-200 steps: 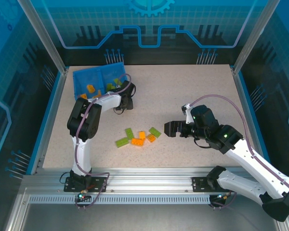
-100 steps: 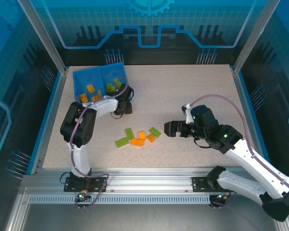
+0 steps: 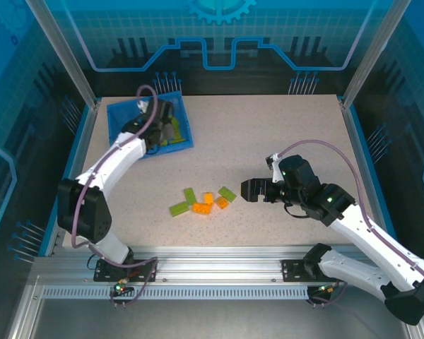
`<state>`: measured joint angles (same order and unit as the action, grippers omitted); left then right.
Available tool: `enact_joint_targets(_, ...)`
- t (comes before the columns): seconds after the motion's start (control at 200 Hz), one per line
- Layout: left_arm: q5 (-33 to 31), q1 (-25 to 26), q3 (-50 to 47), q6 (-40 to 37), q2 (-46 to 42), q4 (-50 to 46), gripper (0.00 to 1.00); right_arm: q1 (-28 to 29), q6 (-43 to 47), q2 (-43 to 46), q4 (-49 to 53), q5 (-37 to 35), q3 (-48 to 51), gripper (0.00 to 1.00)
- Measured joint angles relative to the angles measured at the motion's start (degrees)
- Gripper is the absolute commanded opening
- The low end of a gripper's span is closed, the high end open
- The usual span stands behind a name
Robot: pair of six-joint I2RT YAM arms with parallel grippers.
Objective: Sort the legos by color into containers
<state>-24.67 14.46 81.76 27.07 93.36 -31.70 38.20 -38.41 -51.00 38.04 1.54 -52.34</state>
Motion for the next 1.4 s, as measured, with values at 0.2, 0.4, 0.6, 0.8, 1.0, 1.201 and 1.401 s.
enact_joint_targets(0.2, -1.64, -12.26, 10.03, 0.52, 5.38, -2.4, 0.48, 0.0, -0.22, 0.39, 0.02, 0.0, 0.0, 1.0)
enact_joint_targets(0.4, 1.18, -17.51, 26.14, 1.55, 22.29, -7.93, 0.52, 0.0, -0.46, 1.2, 0.04, 0.0, 0.0, 1.0)
enact_joint_targets(0.6, 5.33, -19.26, 31.74, 2.99, 32.02, -13.62, 0.61, 0.0, -0.63, 2.84, 0.26, -0.07, 0.0, 1.0)
enact_joint_targets(0.8, 7.3, -19.45, 31.71, 3.98, 31.5, -15.76, 0.63, 0.0, -0.66, 3.15, 0.55, -0.04, 0.0, 1.0)
enact_joint_targets(1.0, 11.72, -19.45, 22.4, 5.6, 20.48, -14.01, 0.63, 0.0, -0.59, 0.79, 0.44, -0.13, 0.0, 1.0)
enact_joint_targets(1.201, 18.16, -15.37, 7.08, 4.24, -5.29, -8.52, 0.63, 0.17, 3.1, -8.26, 0.7, -2.4, -1.4, 0.96)
enact_joint_targets(1.401, 27.82, 1.46, -2.64, -10.56, -23.78, -2.93, 0.65, 0.9, 9.81, -22.49, 0.57, -3.02, -6.56, 0.92)
